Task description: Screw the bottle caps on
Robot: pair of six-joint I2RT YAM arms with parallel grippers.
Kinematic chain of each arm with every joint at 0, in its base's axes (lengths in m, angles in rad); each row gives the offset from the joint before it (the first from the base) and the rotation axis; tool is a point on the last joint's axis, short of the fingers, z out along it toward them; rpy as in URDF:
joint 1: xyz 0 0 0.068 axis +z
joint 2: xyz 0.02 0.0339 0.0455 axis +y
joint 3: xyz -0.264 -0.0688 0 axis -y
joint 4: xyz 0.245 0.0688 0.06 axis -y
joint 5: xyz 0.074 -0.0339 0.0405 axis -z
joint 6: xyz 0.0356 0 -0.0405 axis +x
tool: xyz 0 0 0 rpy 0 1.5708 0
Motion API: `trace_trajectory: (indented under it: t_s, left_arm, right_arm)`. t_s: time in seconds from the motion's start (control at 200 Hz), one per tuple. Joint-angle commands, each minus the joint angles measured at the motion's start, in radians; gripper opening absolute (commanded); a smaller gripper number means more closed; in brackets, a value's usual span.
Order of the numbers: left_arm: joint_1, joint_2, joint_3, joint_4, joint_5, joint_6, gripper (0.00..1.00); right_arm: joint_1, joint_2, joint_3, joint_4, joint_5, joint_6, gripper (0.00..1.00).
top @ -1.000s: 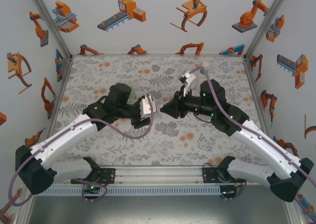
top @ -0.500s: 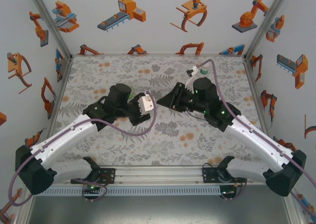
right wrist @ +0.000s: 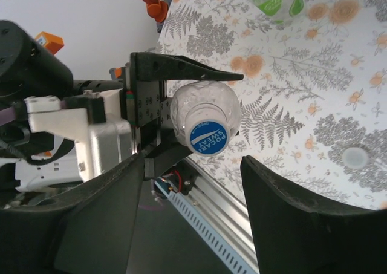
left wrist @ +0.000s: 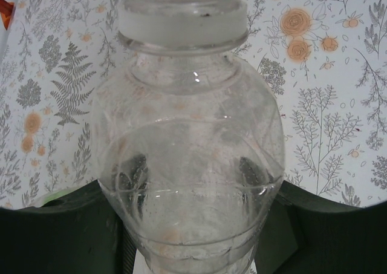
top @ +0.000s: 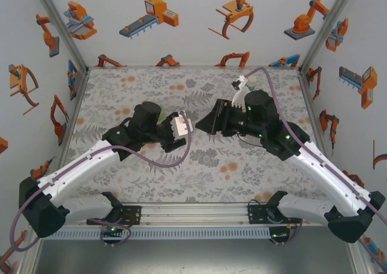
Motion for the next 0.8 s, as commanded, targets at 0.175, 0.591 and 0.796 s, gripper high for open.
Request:
trace_trajectory:
  t_s: [0.175, 0.591, 0.796]
  left_arm:
    - [0.000, -0.012, 0.012, 0.023, 0.099, 0.010, 0.00]
    - [0.001, 0.029, 0.059, -0.083, 0.387, 0.054, 0.00]
    - [0.001, 0.038, 0.074, -0.099, 0.380, 0.048, 0.00]
  right_arm:
    - [0.002, -0.090, 0.008, 0.017, -0.021, -0.428, 0.57]
    - [0.005, -0.165, -0.071, 0.028, -0.455, -1.308, 0.58]
    - [0.006, -0.107, -0.044, 0.019, -0.487, -1.345, 0.58]
